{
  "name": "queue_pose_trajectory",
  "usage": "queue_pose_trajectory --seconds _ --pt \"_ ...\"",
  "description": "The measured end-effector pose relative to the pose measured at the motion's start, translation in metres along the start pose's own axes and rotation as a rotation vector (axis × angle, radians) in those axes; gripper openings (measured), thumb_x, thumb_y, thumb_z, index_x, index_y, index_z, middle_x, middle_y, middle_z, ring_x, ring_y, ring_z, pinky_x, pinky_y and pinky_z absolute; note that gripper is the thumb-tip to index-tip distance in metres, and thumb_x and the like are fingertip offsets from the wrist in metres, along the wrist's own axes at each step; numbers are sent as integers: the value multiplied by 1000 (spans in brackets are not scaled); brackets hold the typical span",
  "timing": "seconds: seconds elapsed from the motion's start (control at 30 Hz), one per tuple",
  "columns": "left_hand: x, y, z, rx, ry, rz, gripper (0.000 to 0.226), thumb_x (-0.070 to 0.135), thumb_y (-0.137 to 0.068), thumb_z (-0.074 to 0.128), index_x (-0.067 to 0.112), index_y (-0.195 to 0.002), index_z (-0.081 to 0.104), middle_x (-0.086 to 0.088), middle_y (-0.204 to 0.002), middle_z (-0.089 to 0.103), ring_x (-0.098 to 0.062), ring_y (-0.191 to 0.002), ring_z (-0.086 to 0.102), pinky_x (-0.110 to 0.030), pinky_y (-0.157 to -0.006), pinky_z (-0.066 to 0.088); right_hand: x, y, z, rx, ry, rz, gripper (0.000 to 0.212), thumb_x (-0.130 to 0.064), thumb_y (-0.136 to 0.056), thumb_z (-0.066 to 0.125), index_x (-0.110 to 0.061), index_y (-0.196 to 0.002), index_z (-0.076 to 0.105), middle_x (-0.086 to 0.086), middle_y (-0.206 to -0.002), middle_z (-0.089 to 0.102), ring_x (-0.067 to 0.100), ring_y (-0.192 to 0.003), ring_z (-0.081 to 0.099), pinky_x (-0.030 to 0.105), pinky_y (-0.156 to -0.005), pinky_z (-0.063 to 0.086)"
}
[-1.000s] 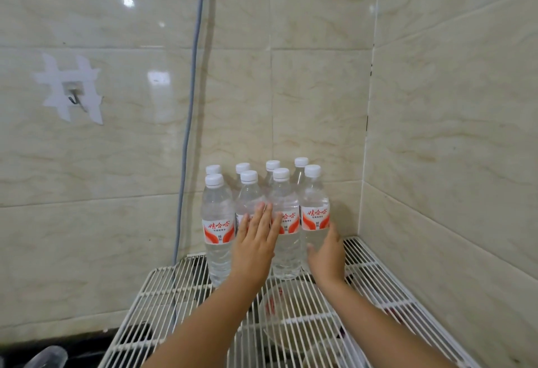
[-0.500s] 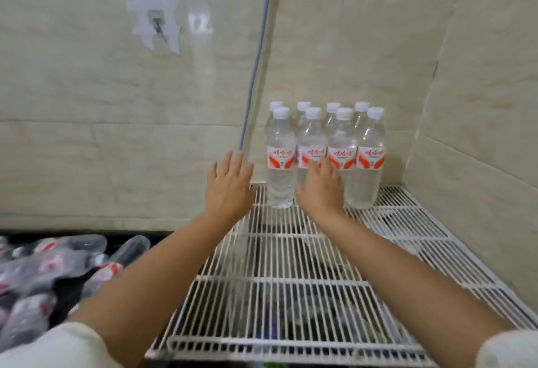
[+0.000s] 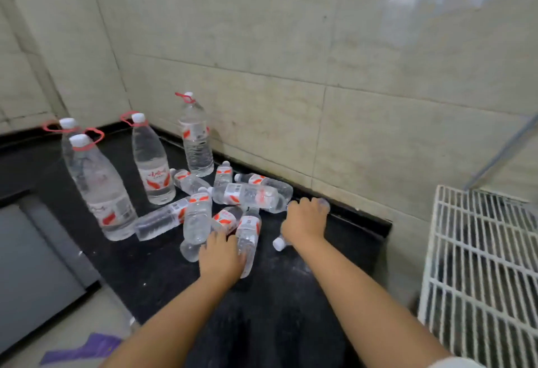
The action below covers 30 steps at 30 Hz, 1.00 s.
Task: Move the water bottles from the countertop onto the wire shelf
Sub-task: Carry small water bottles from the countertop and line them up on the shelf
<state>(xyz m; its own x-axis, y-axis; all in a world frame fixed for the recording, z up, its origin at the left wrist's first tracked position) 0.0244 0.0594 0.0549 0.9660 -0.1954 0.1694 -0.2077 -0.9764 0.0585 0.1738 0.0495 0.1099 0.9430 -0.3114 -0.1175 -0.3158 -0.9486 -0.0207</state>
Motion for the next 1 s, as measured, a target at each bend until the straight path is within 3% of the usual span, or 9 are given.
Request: queue_pose_trajectory --seconds 0.1,0.27,0.37,0.5,0.6,0.73,1.0 --pt "-23 -6 24 -66 -2 -61 44 41 -93 40 12 -126 43 -9 -139 39 -26 -133 28 -36 -102 33 -12 -17 52 -100 47 17 43 -23 -85 56 -12 -126 47 9 -135 44 30 -129 33 44 -106 30" --pt "-19 -37 63 -149 64 -38 53 46 -91 43 11 -130 35 -9 -136 38 -27 -133 28 -36 -105 32 18 -53 110 -289 168 -23 63 -14 -92 46 -20 -146 13 3 -155 10 28 -144 0 51 -114 10" --pt "-4 -64 80 -153 152 -33 66 48 -89 47 9 -138 26 -11 -146 28 -29 -137 23 -36 -113 24 40 -78 121 -301 234 -35 77 -9 -89 50 -24 -147 2 -1 -156 -4 27 -144 -7 51 -115 7" --pt "0 -89 92 -174 311 -129 74 36 -88 55 12 -144 13 -12 -144 24 -30 -130 33 -36 -102 36 45 -107 131 -306 296 -145 81 -7 -88 52 -28 -147 0 -5 -156 -11 27 -144 -10 50 -116 7" --pt "-4 -92 98 -161 270 -103 76 33 -88 53 12 -145 7 -12 -141 26 -30 -124 38 -36 -97 40 39 -129 136 -347 363 -243 72 -15 -89 54 -24 -146 12 -3 -157 1 25 -145 -4 49 -115 10" --pt "-13 -84 98 -150 222 -21 73 30 -88 53 14 -145 10 -12 -141 28 -31 -121 40 -37 -93 41 36 -133 137 -319 456 -334 60 -21 -86 57 -19 -138 28 5 -142 32 25 -135 25 43 -112 16" --pt "-67 -24 87 -213 254 9 75 33 -82 58 18 -143 19 -6 -136 36 -24 -119 44 -36 -90 45 30 -76 134 -381 273 -139 61 -39 -77 62 -13 -126 36 10 -129 41 29 -121 39 41 -93 40"
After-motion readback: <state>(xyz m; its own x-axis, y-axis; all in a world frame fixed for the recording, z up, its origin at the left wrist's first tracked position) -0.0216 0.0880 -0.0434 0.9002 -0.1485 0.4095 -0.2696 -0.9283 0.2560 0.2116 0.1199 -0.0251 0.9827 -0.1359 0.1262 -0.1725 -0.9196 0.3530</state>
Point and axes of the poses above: each hand's wrist, its own y-axis away from the middle knuckle, its own z-axis out of the palm, x = y × z, the point moved 1 cm from there along -y, towards the middle knuckle
